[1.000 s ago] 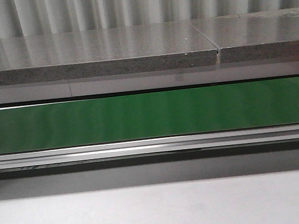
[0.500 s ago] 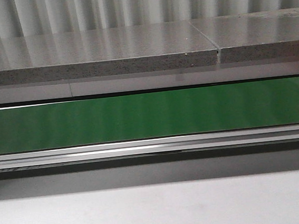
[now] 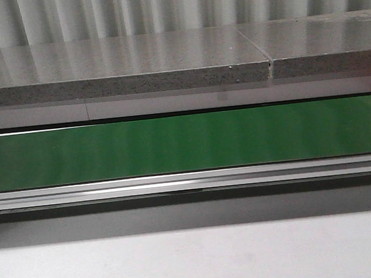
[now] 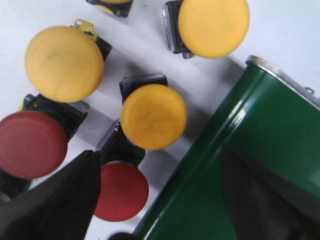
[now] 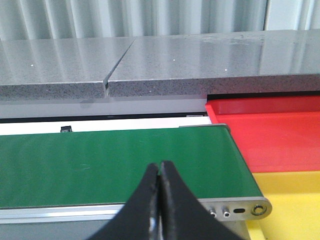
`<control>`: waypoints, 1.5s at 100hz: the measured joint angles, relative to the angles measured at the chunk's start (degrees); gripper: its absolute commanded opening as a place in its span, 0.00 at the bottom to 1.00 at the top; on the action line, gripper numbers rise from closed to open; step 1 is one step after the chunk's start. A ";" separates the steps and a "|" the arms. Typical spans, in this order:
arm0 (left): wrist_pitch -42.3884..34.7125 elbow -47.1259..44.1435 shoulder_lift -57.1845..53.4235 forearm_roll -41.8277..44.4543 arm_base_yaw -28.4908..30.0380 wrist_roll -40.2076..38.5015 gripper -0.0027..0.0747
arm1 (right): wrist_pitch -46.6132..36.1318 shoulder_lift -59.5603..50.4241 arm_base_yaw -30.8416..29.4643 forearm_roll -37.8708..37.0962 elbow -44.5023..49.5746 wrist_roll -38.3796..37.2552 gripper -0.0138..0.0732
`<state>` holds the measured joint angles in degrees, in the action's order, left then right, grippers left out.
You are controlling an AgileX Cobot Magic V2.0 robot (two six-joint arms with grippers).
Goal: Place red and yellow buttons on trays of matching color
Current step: 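Set the red button on the belt start and open the left gripper, then grasp a yellow mushroom button with the left gripper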
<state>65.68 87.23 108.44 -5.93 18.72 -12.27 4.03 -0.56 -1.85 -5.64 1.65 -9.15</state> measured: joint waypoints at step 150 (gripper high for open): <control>-1.84 1.74 4.96 -1.06 0.00 0.00 0.25 | 0.00 0.00 0.00 0.00 0.00 0.00 0.08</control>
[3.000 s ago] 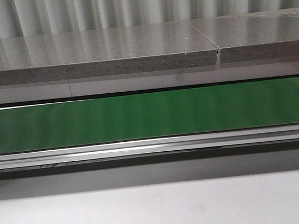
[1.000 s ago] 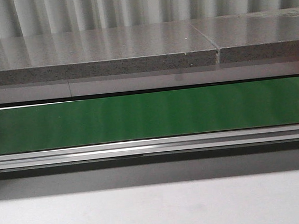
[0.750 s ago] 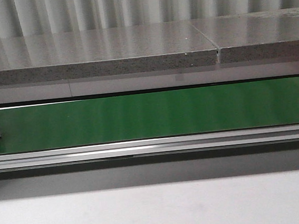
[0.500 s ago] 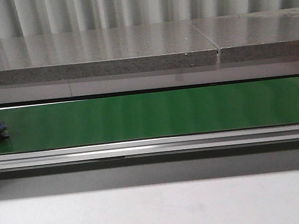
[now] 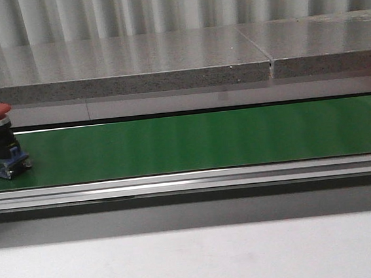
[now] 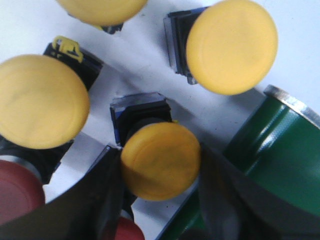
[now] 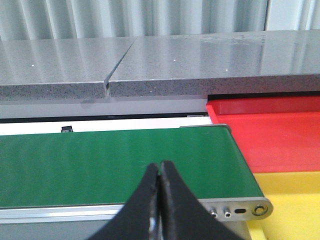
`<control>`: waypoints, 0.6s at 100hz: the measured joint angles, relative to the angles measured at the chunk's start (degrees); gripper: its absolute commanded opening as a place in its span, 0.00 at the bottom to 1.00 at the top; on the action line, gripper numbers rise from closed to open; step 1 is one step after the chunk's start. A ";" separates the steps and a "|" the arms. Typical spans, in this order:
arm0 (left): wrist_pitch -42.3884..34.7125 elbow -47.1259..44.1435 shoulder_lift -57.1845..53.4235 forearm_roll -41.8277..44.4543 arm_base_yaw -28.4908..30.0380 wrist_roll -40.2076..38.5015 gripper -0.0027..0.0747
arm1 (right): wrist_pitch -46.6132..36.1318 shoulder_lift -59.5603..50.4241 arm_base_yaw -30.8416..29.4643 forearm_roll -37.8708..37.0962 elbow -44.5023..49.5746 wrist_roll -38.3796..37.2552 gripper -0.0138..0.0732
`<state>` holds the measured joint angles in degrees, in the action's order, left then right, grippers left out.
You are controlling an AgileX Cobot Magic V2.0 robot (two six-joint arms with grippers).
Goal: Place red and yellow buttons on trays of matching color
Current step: 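Grasp a yellow mushroom button with the left gripper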
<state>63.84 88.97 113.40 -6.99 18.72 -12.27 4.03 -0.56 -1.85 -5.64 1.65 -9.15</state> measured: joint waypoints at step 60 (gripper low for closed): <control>2.88 -0.37 -16.33 1.92 -1.20 4.43 0.25 | 0.00 0.00 0.00 0.00 0.00 -0.10 0.08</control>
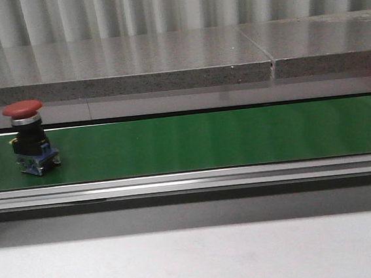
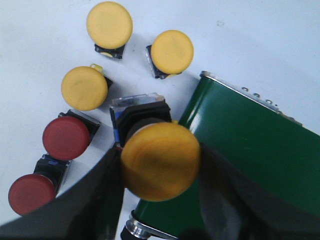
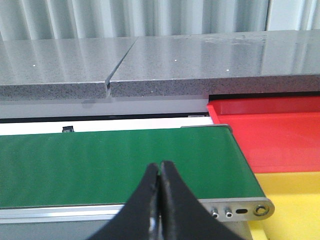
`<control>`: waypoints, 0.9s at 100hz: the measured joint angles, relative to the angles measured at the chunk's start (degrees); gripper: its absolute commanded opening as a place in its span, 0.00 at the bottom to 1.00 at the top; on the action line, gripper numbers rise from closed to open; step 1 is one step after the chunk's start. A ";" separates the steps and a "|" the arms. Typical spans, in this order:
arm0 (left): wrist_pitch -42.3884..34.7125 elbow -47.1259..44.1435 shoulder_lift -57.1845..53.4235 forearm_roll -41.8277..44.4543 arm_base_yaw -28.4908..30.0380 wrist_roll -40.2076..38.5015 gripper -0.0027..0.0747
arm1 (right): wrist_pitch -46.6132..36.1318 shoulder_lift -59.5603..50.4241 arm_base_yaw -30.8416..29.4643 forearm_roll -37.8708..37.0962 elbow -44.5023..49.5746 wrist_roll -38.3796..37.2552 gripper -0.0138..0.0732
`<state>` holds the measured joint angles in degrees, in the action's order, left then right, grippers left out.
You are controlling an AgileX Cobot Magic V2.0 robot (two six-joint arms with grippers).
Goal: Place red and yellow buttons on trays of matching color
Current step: 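Grasp a yellow mushroom button with the left gripper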
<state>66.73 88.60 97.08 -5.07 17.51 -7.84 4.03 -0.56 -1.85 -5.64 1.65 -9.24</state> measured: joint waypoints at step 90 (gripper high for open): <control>-3.35 -12.94 -4.11 -2.86 -9.62 1.48 0.64 | 0.00 0.00 0.00 0.00 0.00 0.00 0.08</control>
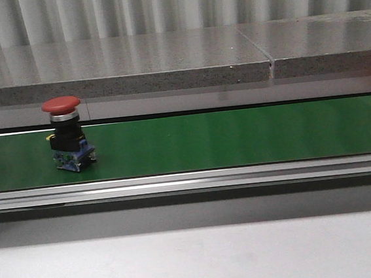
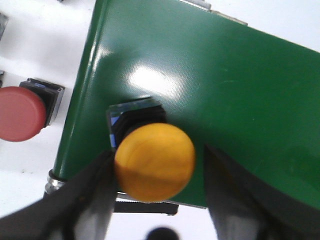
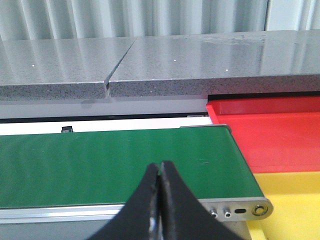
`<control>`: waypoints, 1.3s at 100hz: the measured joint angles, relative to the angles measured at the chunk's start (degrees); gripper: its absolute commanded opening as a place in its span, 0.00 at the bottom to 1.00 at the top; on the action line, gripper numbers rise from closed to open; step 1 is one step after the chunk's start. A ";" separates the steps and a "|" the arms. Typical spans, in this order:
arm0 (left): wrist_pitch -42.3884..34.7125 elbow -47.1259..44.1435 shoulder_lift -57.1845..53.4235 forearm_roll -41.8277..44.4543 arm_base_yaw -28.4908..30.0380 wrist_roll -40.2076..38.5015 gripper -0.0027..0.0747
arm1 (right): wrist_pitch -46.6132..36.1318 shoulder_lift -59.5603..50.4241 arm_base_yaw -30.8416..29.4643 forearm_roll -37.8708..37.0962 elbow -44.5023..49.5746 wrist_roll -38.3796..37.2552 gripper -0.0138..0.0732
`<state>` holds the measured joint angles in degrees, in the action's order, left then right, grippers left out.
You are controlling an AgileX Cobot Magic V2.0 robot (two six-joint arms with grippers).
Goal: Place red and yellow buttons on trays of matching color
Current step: 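Grasp a yellow mushroom button with the left gripper, then set the yellow button on the belt and open the left gripper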
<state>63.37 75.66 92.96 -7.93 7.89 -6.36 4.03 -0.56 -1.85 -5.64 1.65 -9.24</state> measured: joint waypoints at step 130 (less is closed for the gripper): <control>-27.05 -26.45 -39.41 1.80 -20.22 16.74 0.01 | 0.00 0.00 0.00 0.00 0.00 0.00 0.08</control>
<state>36.32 49.21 53.55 -6.13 -12.32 10.38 4.03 -0.56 -1.85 -5.64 1.65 -9.24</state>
